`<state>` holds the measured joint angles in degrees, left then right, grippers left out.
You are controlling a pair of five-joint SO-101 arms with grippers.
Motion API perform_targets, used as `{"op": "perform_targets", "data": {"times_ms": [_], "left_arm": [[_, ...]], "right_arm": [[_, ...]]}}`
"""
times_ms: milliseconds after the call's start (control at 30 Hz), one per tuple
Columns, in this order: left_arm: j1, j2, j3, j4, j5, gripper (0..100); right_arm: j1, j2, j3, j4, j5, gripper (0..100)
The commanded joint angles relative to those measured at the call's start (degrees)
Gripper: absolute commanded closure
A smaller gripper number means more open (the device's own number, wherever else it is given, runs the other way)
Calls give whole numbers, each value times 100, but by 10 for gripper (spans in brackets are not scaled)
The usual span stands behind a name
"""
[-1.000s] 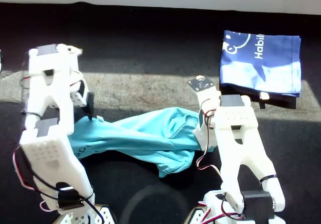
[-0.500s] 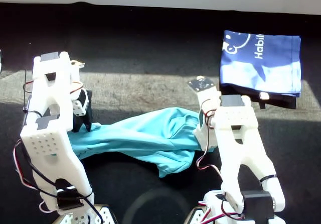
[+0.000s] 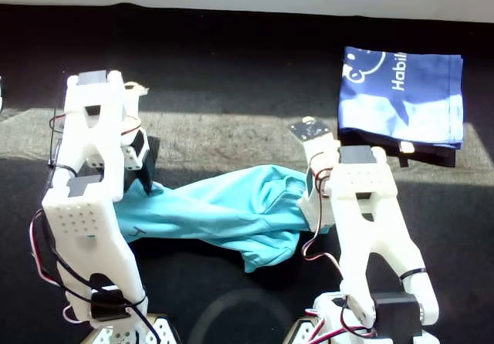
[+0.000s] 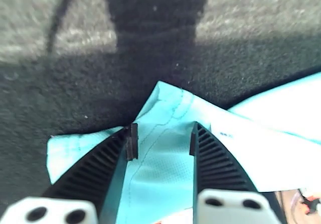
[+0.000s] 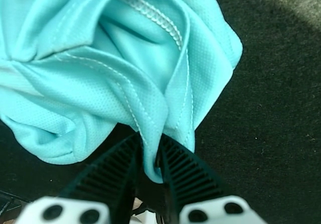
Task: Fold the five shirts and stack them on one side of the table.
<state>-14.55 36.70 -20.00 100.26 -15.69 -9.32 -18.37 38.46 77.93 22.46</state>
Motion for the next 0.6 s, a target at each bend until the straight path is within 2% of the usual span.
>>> {"op": "perform_targets", "data": {"times_ms": [0, 333, 400, 500, 567], "left_arm": [[145, 163, -356, 62, -387, 815], [48, 1587, -1613, 18, -589, 818], [57, 1648, -1798, 26, -589, 860], [57, 1622, -2009, 70, -536, 1000], [40, 1490, -2079, 97, -536, 986]], "right_arm": [[40, -215, -22, -40, 62, 991], [57, -215, -13, -31, 62, 991], [57, -215, -4, -31, 62, 991], [57, -207, -13, -40, 62, 991], [57, -198, 4, -251, 26, 991]]}}
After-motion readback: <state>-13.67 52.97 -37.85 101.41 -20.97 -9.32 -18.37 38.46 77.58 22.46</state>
